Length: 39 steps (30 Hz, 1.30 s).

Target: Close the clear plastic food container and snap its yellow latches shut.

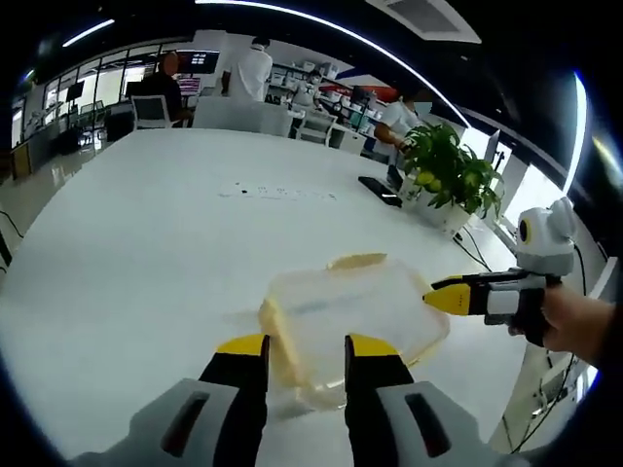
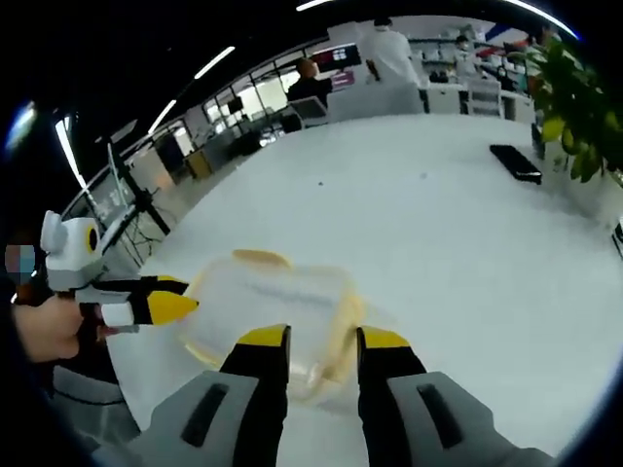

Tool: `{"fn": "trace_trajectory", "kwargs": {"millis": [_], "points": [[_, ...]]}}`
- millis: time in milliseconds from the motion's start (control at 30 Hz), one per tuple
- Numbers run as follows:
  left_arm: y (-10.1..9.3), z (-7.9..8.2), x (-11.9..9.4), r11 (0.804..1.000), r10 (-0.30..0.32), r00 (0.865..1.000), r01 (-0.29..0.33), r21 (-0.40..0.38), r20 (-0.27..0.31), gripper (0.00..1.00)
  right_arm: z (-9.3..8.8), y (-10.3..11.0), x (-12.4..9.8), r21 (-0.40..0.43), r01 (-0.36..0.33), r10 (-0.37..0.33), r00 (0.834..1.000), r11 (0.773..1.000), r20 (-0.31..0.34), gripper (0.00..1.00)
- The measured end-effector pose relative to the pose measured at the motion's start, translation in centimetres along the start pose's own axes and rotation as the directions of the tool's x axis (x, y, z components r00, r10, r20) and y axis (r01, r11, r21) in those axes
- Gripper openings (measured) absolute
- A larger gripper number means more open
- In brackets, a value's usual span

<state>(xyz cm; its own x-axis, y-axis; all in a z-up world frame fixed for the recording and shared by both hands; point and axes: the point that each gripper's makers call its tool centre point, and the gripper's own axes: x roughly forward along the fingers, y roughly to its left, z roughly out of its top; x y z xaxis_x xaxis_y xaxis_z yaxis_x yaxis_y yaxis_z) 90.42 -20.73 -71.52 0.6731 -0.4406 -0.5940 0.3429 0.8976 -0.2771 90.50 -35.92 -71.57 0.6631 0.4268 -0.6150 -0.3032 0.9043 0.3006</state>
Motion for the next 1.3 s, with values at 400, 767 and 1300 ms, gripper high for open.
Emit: {"fn": "trace_trajectory", "kwargs": {"millis": [400, 767, 1300], "points": [[0.16, 0.11, 0.08, 0.999, 0.027, 1.0, -0.027, -0.017, 0.009, 0.23, 0.09, -0.25, 0.03, 0.01, 0.003, -0.003, 1.0, 1.0, 0.004, 0.24], [0.19, 0.03, 0.1, 0.998, 0.055, 0.998, -0.055, -0.039, 0.013, 0.22, 0.0, -0.28, 0.02, 0.048, 0.02, -0.02, 1.0, 0.999, 0.004, 0.23], [0.43, -0.27, 0.14, 0.986, 0.069, 0.998, -0.067, -0.156, 0.004, 0.16, -0.11, -0.2, -0.25, 0.153, 0.03, -0.035, 0.999, 0.988, 0.028, 0.18]]}}
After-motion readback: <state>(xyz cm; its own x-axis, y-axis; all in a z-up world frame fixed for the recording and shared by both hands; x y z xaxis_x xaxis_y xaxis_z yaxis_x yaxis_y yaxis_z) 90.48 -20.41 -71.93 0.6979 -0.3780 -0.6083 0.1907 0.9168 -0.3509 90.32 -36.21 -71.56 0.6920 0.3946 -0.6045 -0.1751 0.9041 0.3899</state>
